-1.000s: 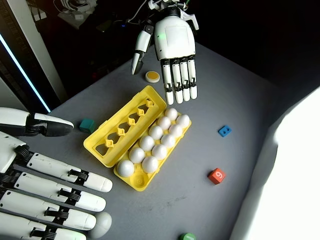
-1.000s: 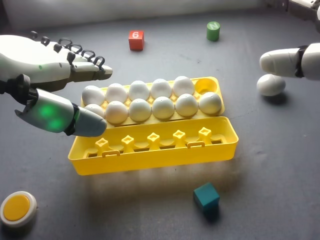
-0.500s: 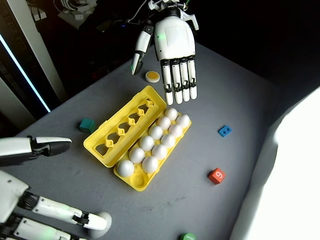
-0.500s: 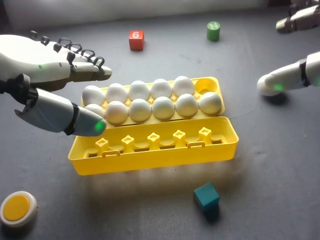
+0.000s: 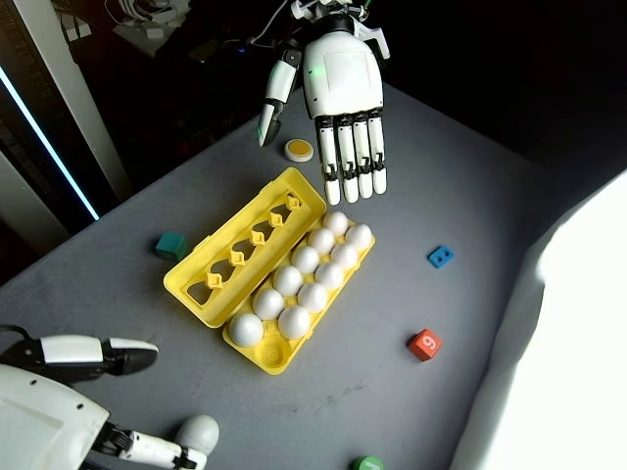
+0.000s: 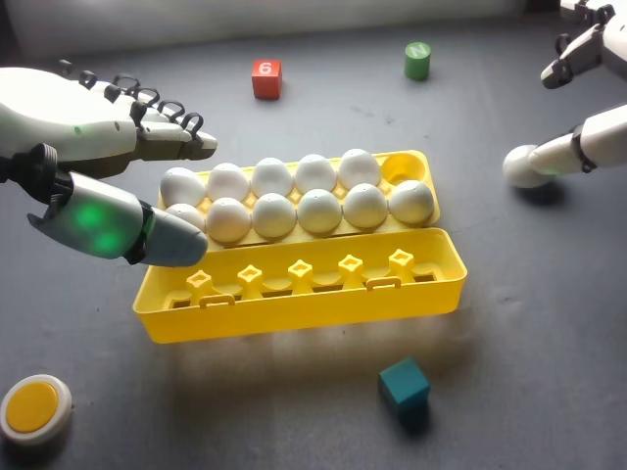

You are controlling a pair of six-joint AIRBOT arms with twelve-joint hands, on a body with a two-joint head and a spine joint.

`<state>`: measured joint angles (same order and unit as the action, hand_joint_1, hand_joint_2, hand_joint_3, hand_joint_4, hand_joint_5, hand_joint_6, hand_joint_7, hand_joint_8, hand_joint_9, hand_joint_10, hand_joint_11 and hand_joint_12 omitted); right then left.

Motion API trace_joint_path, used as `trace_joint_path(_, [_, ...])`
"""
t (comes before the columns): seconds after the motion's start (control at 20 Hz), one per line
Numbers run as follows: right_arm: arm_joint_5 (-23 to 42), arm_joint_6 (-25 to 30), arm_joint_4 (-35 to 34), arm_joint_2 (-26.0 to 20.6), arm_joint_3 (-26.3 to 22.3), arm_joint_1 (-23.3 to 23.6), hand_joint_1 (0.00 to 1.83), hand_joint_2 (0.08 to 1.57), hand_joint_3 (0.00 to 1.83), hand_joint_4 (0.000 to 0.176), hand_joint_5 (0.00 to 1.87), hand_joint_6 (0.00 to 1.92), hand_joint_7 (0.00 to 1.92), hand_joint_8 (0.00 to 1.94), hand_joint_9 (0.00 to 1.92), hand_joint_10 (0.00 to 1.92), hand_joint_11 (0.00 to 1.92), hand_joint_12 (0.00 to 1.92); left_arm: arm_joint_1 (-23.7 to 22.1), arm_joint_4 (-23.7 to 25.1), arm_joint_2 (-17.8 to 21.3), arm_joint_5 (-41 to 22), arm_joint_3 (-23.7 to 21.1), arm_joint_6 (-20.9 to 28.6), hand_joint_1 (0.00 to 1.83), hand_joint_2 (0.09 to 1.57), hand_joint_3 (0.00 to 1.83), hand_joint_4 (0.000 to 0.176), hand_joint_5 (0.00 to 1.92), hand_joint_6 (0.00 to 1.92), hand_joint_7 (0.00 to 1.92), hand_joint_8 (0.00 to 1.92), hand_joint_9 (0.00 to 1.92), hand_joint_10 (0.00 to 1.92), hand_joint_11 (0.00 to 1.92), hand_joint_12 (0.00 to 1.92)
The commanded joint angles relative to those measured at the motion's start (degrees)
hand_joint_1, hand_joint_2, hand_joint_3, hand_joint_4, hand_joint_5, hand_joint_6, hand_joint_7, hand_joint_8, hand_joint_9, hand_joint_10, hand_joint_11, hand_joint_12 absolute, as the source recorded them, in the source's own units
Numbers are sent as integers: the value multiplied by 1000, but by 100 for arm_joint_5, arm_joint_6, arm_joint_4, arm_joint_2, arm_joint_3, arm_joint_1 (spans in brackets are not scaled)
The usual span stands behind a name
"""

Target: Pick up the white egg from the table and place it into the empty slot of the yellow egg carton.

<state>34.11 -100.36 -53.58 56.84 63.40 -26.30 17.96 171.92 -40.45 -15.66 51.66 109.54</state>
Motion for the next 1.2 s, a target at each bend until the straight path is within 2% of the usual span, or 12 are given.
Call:
trace_joint_path(0.0, [547, -16, 203, 11, 95, 10, 646, 793, 7, 78, 705, 0, 27, 0, 0, 0, 0, 0, -81, 66, 16, 544, 34, -3, 0, 1148, 0, 0, 63, 0, 51, 0, 27, 0, 1, 6])
trace_joint_path(0.1, [520, -34, 203, 176, 350, -6, 652, 778, 0, 93, 709, 1, 41, 5, 0, 0, 0, 0, -84, 66, 16, 544, 39, -3, 0, 1150, 0, 0, 52, 0, 32, 0, 6, 0, 0, 0])
trace_joint_path(0.2, [332, -30, 203, 293, 543, -33, 681, 766, 0, 88, 763, 20, 94, 20, 0, 0, 0, 0, -84, 66, 15, 544, 39, -3, 0, 1148, 0, 0, 69, 7, 52, 8, 33, 11, 25, 11])
trace_joint_path(0.3, [237, -26, 203, 404, 696, -94, 671, 781, 3, 108, 731, 4, 64, 4, 0, 0, 0, 0, -81, 66, 15, 544, 40, -3, 0, 1145, 0, 0, 68, 3, 53, 4, 34, 6, 16, 9])
trace_joint_path(0.4, [20, -24, 206, 516, 899, -140, 707, 784, 3, 98, 753, 11, 94, 13, 0, 0, 0, 0, -80, 66, 14, 543, 40, -3, 0, 1139, 0, 0, 34, 0, 19, 0, 3, 0, 0, 0])
trace_joint_path(0.65, [-72, 264, 854, 721, 1172, -300, 652, 785, 2, 127, 743, 4, 30, 5, 0, 0, 0, 0, -80, 66, 13, 532, 49, -3, 0, 1149, 1, 0, 37, 2, 25, 4, 12, 4, 0, 0])
trace_joint_path(0.8, [-69, 277, 909, 884, 1349, -309, 694, 775, 0, 96, 753, 7, 18, 1, 0, 0, 0, 0, -81, 66, 12, 532, 61, -3, 0, 1140, 0, 0, 35, 0, 20, 0, 5, 0, 0, 0])
trace_joint_path(0.85, [-63, 277, 909, 911, 1384, -316, 726, 777, 0, 70, 767, 11, 19, 2, 0, 0, 0, 0, -81, 66, 12, 532, 62, -3, 0, 1145, 0, 0, 29, 0, 17, 0, 1, 0, 0, 0])
trace_joint_path(0.9, [-49, 277, 916, 982, 1459, -330, 682, 781, 0, 105, 762, 8, 3, 0, 0, 0, 0, 0, -81, 66, 11, 532, 63, -3, 0, 1143, 0, 0, 36, 3, 20, 1, 2, 1, 0, 0])
trace_joint_path(1.0, [-44, 284, 940, 1099, 1579, -341, 689, 784, 1, 104, 756, 5, 0, 0, 0, 0, 0, 0, -82, 66, 10, 532, 63, -3, 0, 1154, 3, 0, 68, 12, 51, 11, 26, 8, 9, 5])
trace_joint_path(1.1, [-6, 492, 1214, 1157, 1630, -341, 732, 765, 0, 90, 786, 16, 4, 1, 0, 0, 0, 0, -82, 66, 9, 532, 65, -3, 0, 1145, 0, 0, 42, 1, 31, 1, 11, 1, 0, 0])
trace_joint_path(1.15, [22, 514, 1304, 1180, 1635, -341, 715, 782, 1, 106, 778, 11, 0, 0, 0, 0, 0, 0, -82, 66, 9, 532, 68, -3, 0, 1147, 0, 0, 53, 6, 38, 4, 19, 4, 0, 0])
